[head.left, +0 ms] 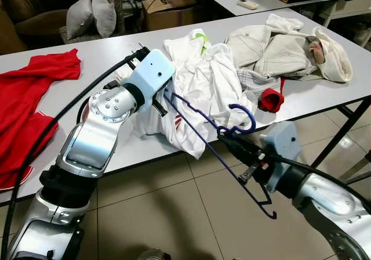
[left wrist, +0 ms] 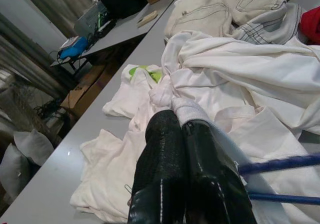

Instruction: Hang hanger

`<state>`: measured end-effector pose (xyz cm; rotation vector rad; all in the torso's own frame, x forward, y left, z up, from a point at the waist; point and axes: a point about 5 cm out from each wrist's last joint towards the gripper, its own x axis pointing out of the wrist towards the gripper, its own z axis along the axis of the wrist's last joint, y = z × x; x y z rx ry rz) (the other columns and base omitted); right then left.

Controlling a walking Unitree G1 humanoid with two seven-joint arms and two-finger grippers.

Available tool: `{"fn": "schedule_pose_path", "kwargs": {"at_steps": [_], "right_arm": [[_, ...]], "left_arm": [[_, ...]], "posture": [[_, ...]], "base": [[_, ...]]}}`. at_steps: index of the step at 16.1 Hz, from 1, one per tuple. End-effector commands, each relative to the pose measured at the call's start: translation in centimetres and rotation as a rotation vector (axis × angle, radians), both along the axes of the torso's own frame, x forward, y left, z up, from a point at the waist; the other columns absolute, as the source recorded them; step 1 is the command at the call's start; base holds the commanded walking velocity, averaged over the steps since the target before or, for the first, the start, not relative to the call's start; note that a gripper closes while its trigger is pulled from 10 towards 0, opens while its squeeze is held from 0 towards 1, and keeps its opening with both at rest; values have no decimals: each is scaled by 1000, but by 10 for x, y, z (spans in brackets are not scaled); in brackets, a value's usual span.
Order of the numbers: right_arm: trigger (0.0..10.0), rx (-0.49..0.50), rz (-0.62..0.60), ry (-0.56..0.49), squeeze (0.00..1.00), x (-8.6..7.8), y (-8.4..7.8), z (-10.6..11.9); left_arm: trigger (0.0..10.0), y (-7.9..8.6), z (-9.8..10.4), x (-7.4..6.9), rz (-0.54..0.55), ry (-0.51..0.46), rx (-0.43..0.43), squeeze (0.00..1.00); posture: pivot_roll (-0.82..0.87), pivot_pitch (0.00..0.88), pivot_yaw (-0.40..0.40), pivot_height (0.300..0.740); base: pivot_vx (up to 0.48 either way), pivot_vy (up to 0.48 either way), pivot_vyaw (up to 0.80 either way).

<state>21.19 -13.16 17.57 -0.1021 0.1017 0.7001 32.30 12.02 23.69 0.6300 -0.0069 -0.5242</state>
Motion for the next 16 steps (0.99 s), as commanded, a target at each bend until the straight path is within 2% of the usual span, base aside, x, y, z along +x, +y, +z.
{"fn": "schedule_pose_path", "kwargs": {"at_steps": [1,2,6,9,14,16], "right_arm": [[10000,-5,-2,8,0,1,2,-1],[10000,18,15,30,0,4,12,-2],[10000,35,-25,95,0,11,20,-7],[10000,14,-132,268,0,17,19,-27],[10000,0,-183,398,0,16,19,-41],[10000,-16,-201,431,0,15,18,-44]], "left_arm": [[0,-1,0,-3,-8,7,2,0],[0,-3,-2,-7,-5,21,-7,0],[0,-5,-1,-14,-4,39,-23,0],[0,-6,13,-17,0,31,-74,0],[0,-5,35,-20,-2,30,-170,0],[0,7,40,-16,64,-3,-160,0]], "posture": [[-36,20,58,740],[-34,20,56,740],[-32,21,53,740],[-29,22,51,740],[-22,18,51,740],[-18,14,50,740]], "base": [[0,0,0],[0,0,0],[0,0,0],[0,0,0],[0,0,0],[0,0,0]]}}
